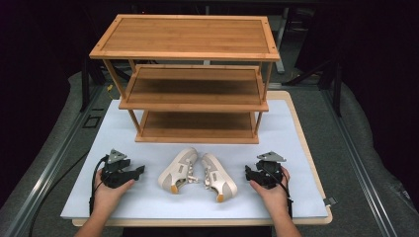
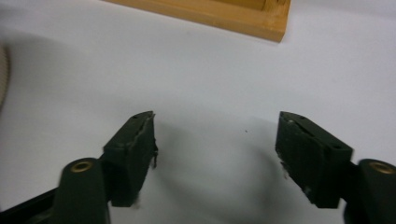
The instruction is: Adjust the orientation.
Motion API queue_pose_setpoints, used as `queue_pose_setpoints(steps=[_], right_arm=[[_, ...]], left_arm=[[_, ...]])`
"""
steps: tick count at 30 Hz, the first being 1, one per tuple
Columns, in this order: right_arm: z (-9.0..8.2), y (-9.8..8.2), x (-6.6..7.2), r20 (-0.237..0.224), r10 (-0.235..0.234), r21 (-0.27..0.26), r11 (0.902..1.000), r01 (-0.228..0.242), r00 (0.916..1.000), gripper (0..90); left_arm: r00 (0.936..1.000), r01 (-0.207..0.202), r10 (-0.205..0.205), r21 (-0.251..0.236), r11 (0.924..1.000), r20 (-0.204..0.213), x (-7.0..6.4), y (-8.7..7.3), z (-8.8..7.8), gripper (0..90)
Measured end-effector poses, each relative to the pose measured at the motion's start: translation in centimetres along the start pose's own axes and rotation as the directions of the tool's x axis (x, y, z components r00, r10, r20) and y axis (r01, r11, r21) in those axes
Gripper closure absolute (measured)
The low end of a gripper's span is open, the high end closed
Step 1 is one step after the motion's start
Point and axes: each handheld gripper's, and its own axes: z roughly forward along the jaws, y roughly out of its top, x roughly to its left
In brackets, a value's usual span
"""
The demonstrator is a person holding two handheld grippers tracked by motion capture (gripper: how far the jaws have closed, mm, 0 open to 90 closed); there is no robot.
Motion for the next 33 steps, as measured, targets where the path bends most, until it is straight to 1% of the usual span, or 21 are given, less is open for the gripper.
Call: queue_pose_setpoints(steps=[1,2,3,4,5,6,7,8,9,10,11,12,14,17,21,24,26,27,28,31,33], right_arm=[[0.0,0.0,0.0,0.000,0.000,0.000,1.0000,0.000,1.0000,30.0],[-0.8,0.1,0.0,-0.027,-0.004,-0.033,0.9995,0.003,0.9996,33.2],[-1.2,0.1,0.0,-0.037,-0.006,-0.045,0.9990,0.005,0.9993,34.6],[-1.5,0.1,0.2,-0.027,-0.007,-0.058,0.9983,0.006,0.9996,35.1],[-1.5,0.1,0.2,-0.027,-0.007,-0.058,0.9983,0.006,0.9996,35.1],[-2.0,0.1,0.4,-0.068,-0.017,-0.067,0.9977,0.012,0.9975,36.8],[-2.0,0.1,0.4,-0.068,-0.017,-0.067,0.9977,0.012,0.9975,36.8],[-2.3,0.0,0.8,-0.082,-0.031,-0.074,0.9969,0.025,0.9961,38.5],[-2.3,0.0,0.8,-0.082,-0.031,-0.074,0.9969,0.025,0.9961,38.5],[-2.5,0.0,1.2,-0.080,-0.048,-0.078,0.9961,0.041,0.9956,39.2],[-2.5,0.0,1.2,-0.080,-0.048,-0.078,0.9961,0.041,0.9956,39.2],[-2.6,0.1,1.4,-0.066,-0.058,-0.084,0.9951,0.052,0.9961,39.5],[-3.0,0.1,1.8,-0.074,-0.072,-0.108,0.9921,0.064,0.9946,40.1],[-3.1,0.2,2.0,-0.086,-0.078,-0.122,0.9903,0.067,0.9932,40.1],[-3.2,0.2,2.1,-0.090,-0.077,-0.120,0.9906,0.066,0.9930,42.2],[-3.3,0.2,2.0,-0.085,-0.070,-0.119,0.9911,0.059,0.9940,45.0],[-3.3,0.2,2.0,-0.097,-0.053,-0.112,0.9928,0.042,0.9939,46.4],[-3.3,0.2,1.9,-0.103,-0.047,-0.110,0.9933,0.036,0.9935,47.4],[-3.3,0.2,1.9,-0.103,-0.047,-0.110,0.9933,0.036,0.9935,47.4],[-3.3,0.2,1.9,-0.107,-0.045,-0.118,0.9925,0.032,0.9933,48.5],[-3.4,0.2,1.8,-0.105,-0.043,-0.121,0.9921,0.030,0.9935,48.8]], left_arm=[[1.0000,0.000,0.000,0.000,1.0000,0.000,0.0,0.0,0.0,34.9],[0.9999,-0.015,0.016,-0.009,0.9998,0.007,-0.4,0.1,-0.5,35.0],[0.9999,-0.015,0.016,-0.009,0.9998,0.007,-0.4,0.1,-0.5,36.0],[0.9995,-0.025,0.026,-0.020,0.9995,0.019,-0.8,0.1,-0.9,36.8],[0.9995,-0.025,0.026,-0.020,0.9995,0.019,-0.8,0.1,-0.9,37.6],[0.9994,-0.025,0.025,-0.019,0.9995,0.024,-0.9,0.0,-1.2,38.3],[0.9994,-0.019,0.020,-0.028,0.9994,0.029,-1.1,0.0,-1.4,38.3],[0.9993,-0.008,0.009,-0.039,0.9992,0.036,-1.2,-0.1,-1.7,40.8],[0.9988,0.000,0.002,-0.053,0.9986,0.049,-1.3,-0.1,-2.0,40.8],[0.9981,0.002,0.002,-0.067,0.9977,0.062,-1.5,-0.1,-2.3,44.1],[0.9979,-0.004,0.009,-0.076,0.9971,0.064,-1.7,-0.2,-2.6,44.1],[0.9977,-0.010,0.016,-0.082,0.9965,0.066,-1.9,-0.2,-2.9,45.5],[0.9966,-0.023,0.031,-0.093,0.9954,0.077,-2.4,-0.1,-3.4,50.2],[0.9953,-0.023,0.032,-0.095,0.9952,0.091,-2.6,0.0,-3.5,53.1],[0.9902,-0.010,0.024,-0.100,0.9949,0.138,-3.1,0.3,-3.8,60.0],[0.9861,-0.031,0.047,-0.103,0.9942,0.160,-3.7,0.7,-4.1,68.0],[0.9843,-0.039,0.056,-0.107,0.9935,0.167,-4.2,1.0,-4.2,72.9],[0.9828,-0.048,0.066,-0.104,0.9934,0.172,-4.4,1.1,-4.3,78.2],[0.9818,-0.057,0.075,-0.101,0.9932,0.175,-4.6,1.2,-4.3,78.2],[0.9763,-0.082,0.101,-0.104,0.9912,0.191,-5.3,1.4,-4.3,86.1],[0.9729,-0.089,0.110,-0.110,0.9899,0.203,-5.8,1.5,-4.3,88.9]])
